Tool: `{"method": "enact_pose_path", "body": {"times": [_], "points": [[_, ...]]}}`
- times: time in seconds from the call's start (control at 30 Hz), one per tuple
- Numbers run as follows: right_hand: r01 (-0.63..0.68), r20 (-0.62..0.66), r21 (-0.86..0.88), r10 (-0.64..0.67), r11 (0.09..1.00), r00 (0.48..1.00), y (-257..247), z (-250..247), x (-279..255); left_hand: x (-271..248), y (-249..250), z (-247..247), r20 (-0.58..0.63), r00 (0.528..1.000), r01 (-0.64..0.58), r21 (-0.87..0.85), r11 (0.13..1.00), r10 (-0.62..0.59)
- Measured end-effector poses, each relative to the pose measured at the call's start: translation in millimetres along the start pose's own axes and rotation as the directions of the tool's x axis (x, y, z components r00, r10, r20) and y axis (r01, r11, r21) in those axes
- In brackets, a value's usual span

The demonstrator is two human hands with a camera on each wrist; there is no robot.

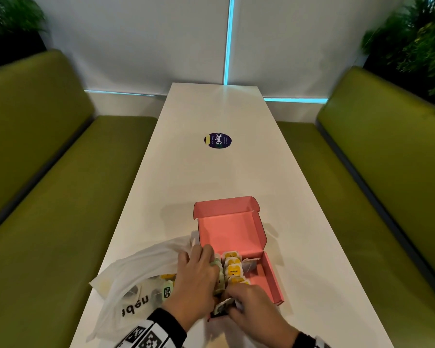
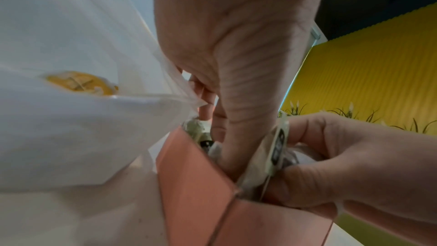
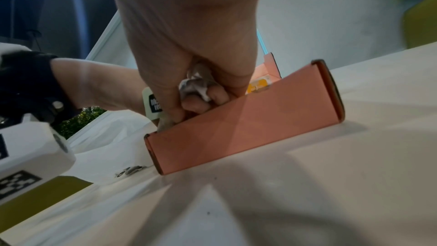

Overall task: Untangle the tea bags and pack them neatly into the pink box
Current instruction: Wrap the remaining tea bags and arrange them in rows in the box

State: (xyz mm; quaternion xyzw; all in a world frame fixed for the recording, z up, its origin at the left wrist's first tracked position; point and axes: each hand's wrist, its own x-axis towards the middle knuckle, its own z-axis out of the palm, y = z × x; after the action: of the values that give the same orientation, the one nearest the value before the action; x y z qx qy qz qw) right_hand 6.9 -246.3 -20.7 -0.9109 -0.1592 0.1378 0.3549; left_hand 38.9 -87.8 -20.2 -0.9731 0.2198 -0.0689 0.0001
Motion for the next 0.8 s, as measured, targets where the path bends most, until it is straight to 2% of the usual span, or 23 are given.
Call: {"method": "enact_pose_path", "body": {"times": [0.23,0.37,0.53,0.63,0.7,0.8], "points": [[0.051,0.026,-0.001,-0.051,0.999,0.998,-4.2,-4.3,-2.2,-2.9,1.5,2.3,0.011,1.000,0.021,-0.009,1.000,-0.021],[0.089,0.088,0.004,-0.089,0.996,0.992,-5.4,-8.1,-2.5,-3.6,3.2,1.3,0.022,0.999,0.044,-0.030,0.999,-0.043],[0.112,0.109,-0.115,-0.100,0.987,0.989,-3.5,-4.5,0.3,-4.7,3.2,1.2,0.071,0.995,0.080,-0.070,0.994,-0.075],[0.108,0.144,-0.142,-0.088,0.984,0.986,-2.1,-3.5,1.2,-3.1,6.8,0.4,0.039,0.996,0.083,-0.012,0.996,-0.083],[0.109,0.161,-0.165,-0.082,0.980,0.984,-3.0,-4.5,1.8,-3.1,6.5,-1.9,0.083,0.989,0.124,-0.011,0.992,-0.123],[0.105,0.181,-0.193,-0.069,0.976,0.981,-5.5,-6.2,1.0,-4.3,4.5,-0.2,0.112,0.988,0.114,-0.061,0.992,-0.107]]}}
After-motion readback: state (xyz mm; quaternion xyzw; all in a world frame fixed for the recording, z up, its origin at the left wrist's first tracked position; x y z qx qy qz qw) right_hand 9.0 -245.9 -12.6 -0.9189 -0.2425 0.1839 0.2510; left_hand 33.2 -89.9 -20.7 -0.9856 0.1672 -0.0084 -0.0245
